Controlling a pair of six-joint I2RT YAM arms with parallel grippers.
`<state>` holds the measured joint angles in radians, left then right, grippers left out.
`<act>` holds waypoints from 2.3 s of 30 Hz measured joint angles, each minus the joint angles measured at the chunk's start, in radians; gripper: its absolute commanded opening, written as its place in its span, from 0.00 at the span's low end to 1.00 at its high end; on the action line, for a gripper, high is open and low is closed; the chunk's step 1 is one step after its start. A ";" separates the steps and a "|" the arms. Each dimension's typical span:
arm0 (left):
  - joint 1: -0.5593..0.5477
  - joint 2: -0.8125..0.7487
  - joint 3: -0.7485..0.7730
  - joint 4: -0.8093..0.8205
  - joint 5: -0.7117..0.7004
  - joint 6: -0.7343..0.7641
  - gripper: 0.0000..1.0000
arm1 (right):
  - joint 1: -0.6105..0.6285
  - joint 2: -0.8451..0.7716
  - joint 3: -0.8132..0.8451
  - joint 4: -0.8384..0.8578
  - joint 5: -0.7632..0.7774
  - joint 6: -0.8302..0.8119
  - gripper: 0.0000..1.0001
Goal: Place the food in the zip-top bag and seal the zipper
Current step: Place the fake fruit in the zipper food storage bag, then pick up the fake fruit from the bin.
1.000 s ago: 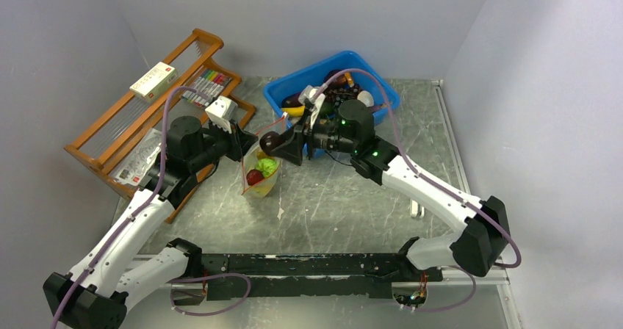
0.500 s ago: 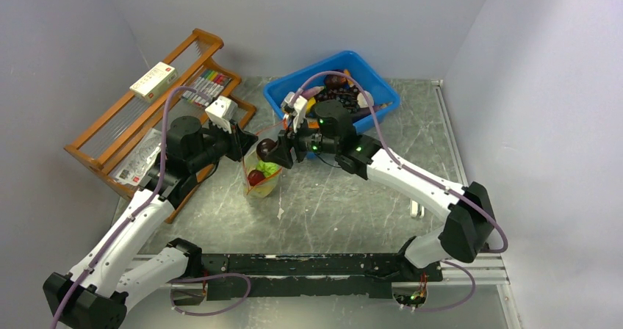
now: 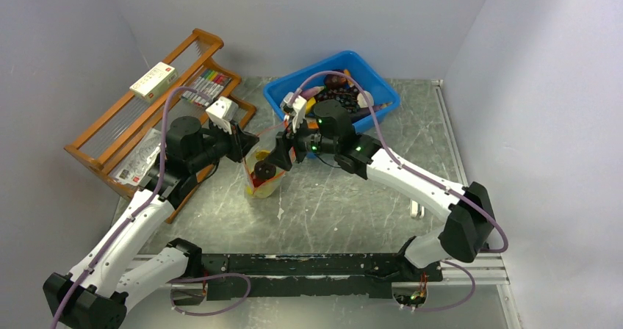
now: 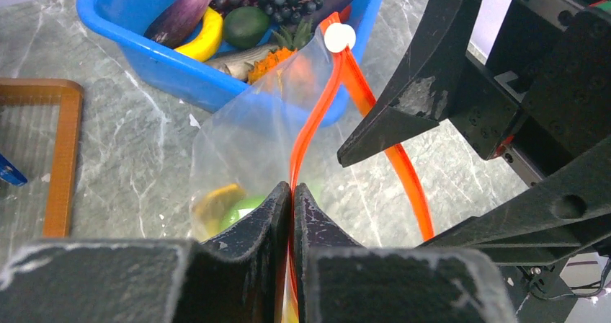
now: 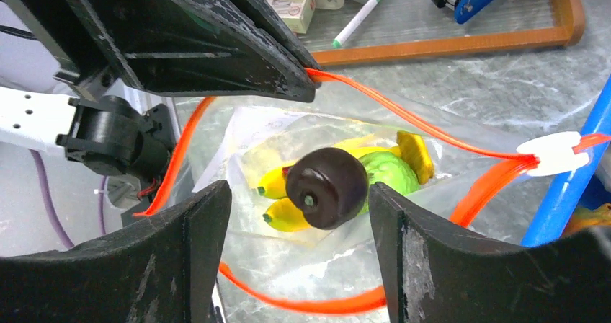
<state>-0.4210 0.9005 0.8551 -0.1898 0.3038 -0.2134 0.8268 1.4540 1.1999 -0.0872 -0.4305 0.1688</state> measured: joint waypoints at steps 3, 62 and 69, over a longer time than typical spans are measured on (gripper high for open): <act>0.000 0.000 0.000 0.005 0.011 0.000 0.07 | 0.000 -0.010 0.011 0.000 -0.008 0.011 0.71; 0.001 0.005 -0.001 0.014 0.053 0.000 0.07 | -0.325 0.446 0.457 -0.425 0.503 -0.161 0.77; 0.001 0.005 -0.001 0.014 0.053 0.000 0.07 | -0.364 0.526 0.519 -0.375 0.650 -0.234 0.81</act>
<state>-0.4202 0.9051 0.8539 -0.1757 0.3573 -0.2134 0.4633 1.9797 1.7191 -0.4625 0.2199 -0.0654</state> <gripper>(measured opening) 0.071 0.786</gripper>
